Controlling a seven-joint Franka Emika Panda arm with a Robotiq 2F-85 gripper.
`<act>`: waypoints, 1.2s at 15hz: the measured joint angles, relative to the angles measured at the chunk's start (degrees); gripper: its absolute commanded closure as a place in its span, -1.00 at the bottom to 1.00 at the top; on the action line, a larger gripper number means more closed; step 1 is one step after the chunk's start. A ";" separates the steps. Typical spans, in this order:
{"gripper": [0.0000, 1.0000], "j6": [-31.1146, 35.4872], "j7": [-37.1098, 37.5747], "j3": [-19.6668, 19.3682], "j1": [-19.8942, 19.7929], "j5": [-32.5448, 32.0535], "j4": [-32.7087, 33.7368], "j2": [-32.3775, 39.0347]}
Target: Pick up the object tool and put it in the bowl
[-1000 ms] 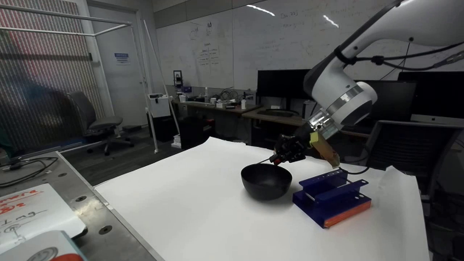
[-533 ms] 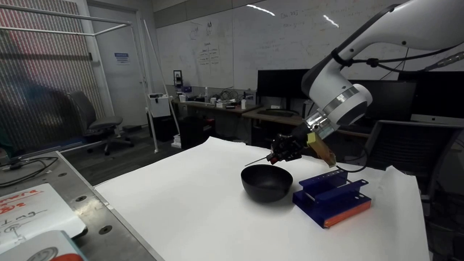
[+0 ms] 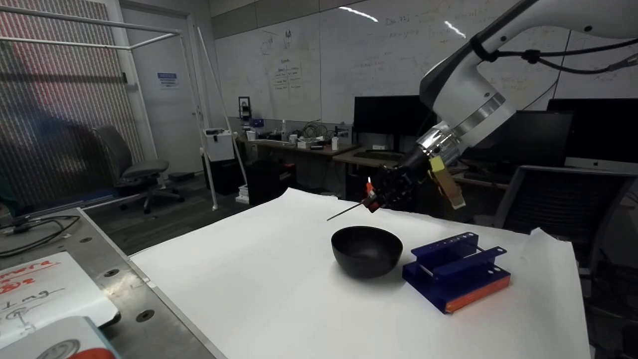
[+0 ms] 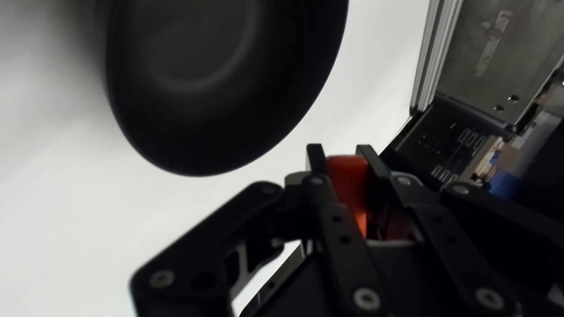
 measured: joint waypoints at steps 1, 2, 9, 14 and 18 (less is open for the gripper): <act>0.89 -2.92 1.76 0.02 -0.73 -2.46 -0.27 -0.76; 0.89 -5.55 3.23 0.02 -1.54 -4.48 -0.51 -1.51; 0.89 -16.63 7.75 -0.07 -6.98 -11.71 -3.07 -4.15; 0.89 -18.88 7.18 0.13 -8.16 -11.84 -3.67 -0.63; 0.89 -18.32 5.28 1.46 -8.15 -11.56 -2.75 3.31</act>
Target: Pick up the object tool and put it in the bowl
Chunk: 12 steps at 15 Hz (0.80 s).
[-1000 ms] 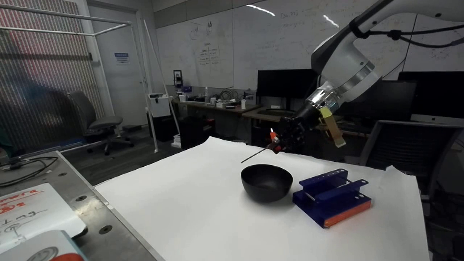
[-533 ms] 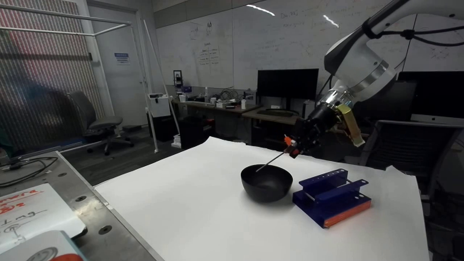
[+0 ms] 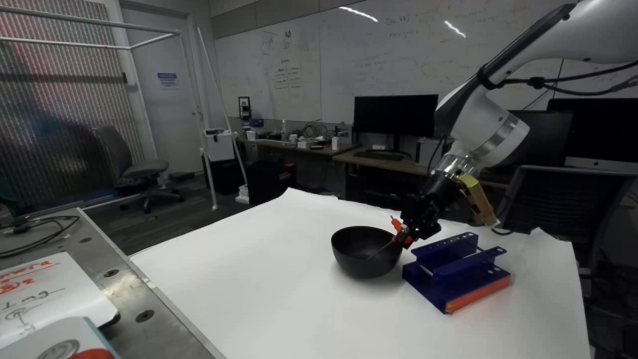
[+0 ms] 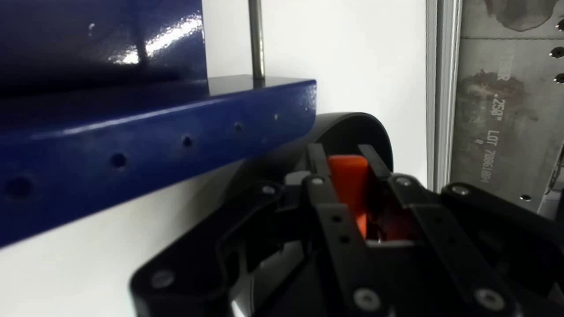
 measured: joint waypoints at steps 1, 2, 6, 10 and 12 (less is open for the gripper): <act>0.08 0.28 -0.38 0.41 0.00 0.15 0.46 0.83; 0.07 0.29 -0.80 0.76 0.00 0.45 1.03 1.39; -0.54 1.15 -1.16 1.52 0.01 0.48 3.10 2.34; -1.00 1.39 0.36 1.08 0.00 -2.57 4.93 1.38; -1.00 1.38 4.27 0.50 0.00 -7.42 5.22 -0.89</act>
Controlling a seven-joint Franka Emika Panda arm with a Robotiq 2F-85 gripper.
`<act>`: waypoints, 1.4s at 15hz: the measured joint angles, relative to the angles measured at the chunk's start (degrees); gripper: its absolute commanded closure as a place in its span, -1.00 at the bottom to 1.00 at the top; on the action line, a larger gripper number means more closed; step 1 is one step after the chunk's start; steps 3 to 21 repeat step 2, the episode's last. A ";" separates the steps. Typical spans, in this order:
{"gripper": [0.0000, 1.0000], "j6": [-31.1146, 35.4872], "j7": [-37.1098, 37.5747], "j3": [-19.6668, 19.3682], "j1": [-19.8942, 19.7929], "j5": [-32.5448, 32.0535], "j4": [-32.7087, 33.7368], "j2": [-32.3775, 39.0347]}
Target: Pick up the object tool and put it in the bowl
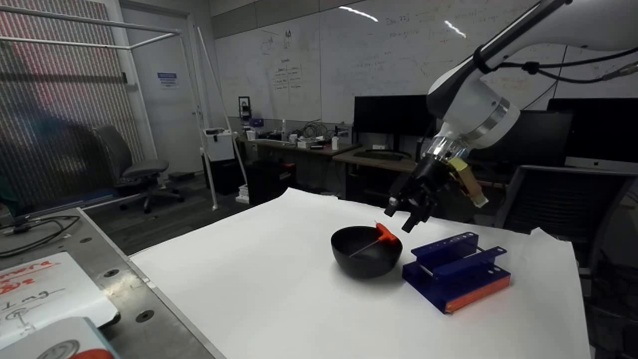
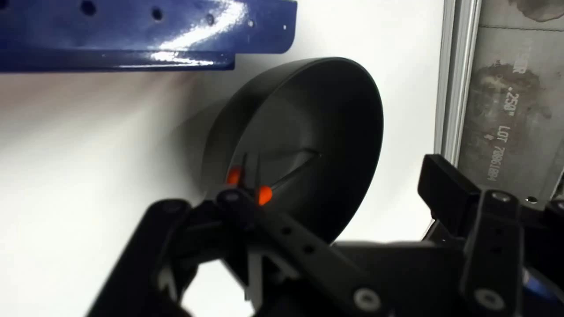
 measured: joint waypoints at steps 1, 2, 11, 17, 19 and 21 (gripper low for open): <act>-1.00 -0.02 2.41 -0.23 0.00 -2.84 0.00 -1.57; -1.00 -0.24 5.02 -0.41 0.00 -5.92 -0.04 -3.38; -1.00 -0.24 5.02 -0.41 0.00 -5.92 -0.04 -3.38; -1.00 -0.24 5.02 -0.41 0.00 -5.92 -0.04 -3.38; -1.00 -0.24 5.02 -0.41 0.00 -5.92 -0.04 -3.38; -1.00 -0.24 5.02 -0.41 0.00 -5.92 -0.04 -3.38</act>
